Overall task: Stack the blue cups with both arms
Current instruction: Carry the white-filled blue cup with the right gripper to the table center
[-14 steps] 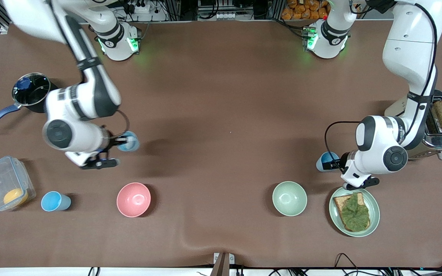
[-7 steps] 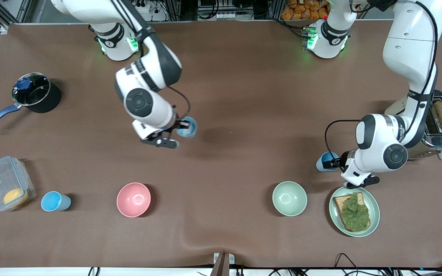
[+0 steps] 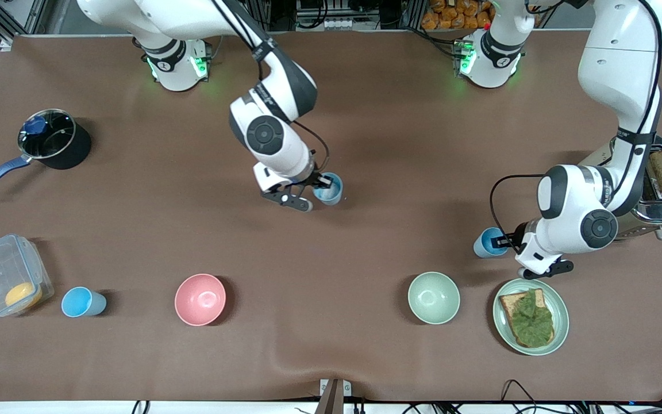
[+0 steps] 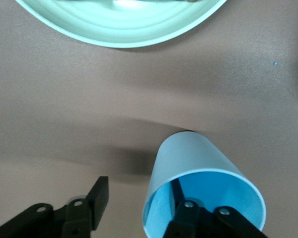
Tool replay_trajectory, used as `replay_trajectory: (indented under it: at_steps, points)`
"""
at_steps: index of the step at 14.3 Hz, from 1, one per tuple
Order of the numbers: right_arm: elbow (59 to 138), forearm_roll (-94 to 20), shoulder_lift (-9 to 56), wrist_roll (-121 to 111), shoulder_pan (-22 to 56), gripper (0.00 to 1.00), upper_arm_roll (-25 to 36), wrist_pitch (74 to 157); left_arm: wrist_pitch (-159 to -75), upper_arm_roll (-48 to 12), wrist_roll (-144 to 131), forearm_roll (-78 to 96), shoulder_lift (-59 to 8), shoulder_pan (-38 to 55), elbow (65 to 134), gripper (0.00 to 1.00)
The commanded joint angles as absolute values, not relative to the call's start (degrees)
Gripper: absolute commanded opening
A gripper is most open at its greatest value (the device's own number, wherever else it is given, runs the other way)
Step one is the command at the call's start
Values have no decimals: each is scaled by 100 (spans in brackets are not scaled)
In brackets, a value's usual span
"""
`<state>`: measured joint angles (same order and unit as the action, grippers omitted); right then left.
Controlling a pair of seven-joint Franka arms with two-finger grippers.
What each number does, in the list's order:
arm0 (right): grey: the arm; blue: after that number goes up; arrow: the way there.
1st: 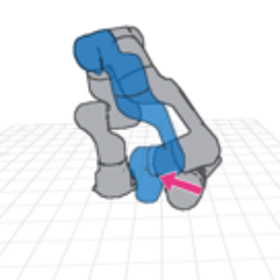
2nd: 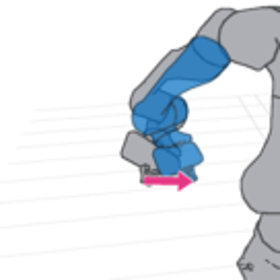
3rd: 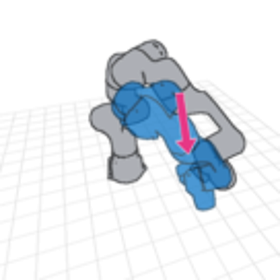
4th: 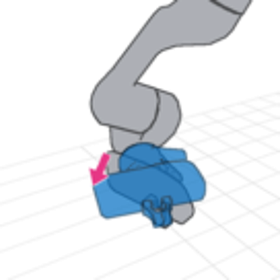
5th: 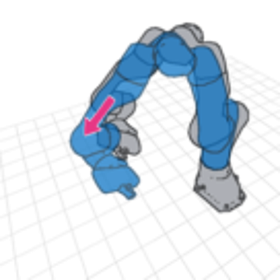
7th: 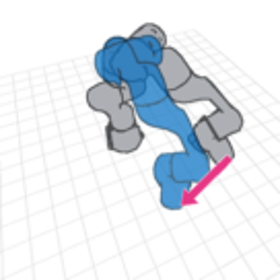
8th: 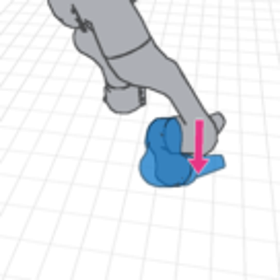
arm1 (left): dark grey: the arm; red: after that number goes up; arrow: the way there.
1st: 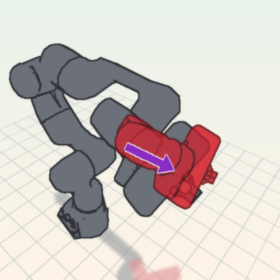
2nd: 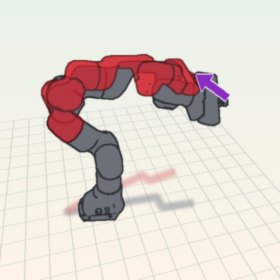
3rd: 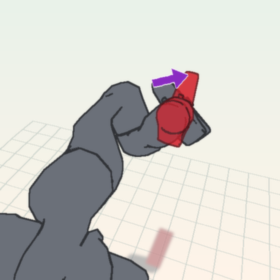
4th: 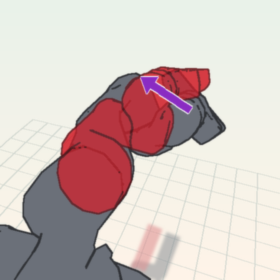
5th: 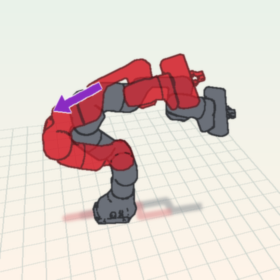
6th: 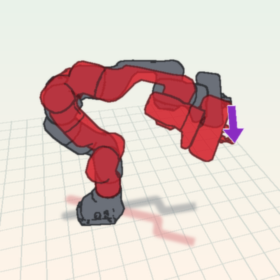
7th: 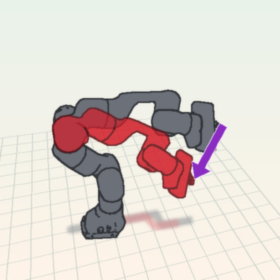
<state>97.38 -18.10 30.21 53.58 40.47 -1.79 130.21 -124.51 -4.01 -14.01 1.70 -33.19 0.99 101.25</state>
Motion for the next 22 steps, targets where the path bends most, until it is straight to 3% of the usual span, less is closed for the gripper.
replay_trajectory:
  at_steps: [1, 4, 10, 12, 13, 14, 16, 17, 18, 22]
  points:
    - [9510, -2022, 3278, 5440, 4148, 0, -123, 13288, -12454, -422, -1274, 132, -3129, 62, 10336, 51]
    - [9519, -2013, 3348, 5440, 4201, 0, -114, 13350, -12410, -413, -1274, 132, -3094, 53, 10345, 44]
    - [9519, -1427, 3533, 5432, 4219, 0, -44, 13403, -12401, -413, -1143, 132, -3094, 26, 10345, 40]
    - [9527, -1082, 3516, 5545, 4219, 0, -35, 13368, -12401, -413, -1143, 141, -3094, 26, 10345, 33]
    - [9527, -1020, 3524, 5711, 4227, 0, -35, 13394, -12401, -413, -1151, 141, -3094, 26, 10345, 25]
    - [9527, -933, 3533, 5887, 4245, 22, -35, 13403, -12401, -413, -1151, 141, -3094, 26, 10345, 19]
    - [9527, -861, 3525, 6151, 4228, 100, -35, 13403, -12393, -413, -1151, 141, -3094, 26, 10345, 19]
    - [9527, -861, 3507, 6161, 4228, 100, -35, 13386, -12349, -413, -1151, 141, -3094, 26, 10345, 13]
    - [9519, -861, 3472, 6152, 4201, 100, -35, 13377, -12323, -413, -1204, 141, -3094, 26, 10336, 0]
    - [9098, -861, 3121, 6030, 3947, 100, 61, 12887, -12322, -422, -1283, 141, -3085, 35, 10336, 0]
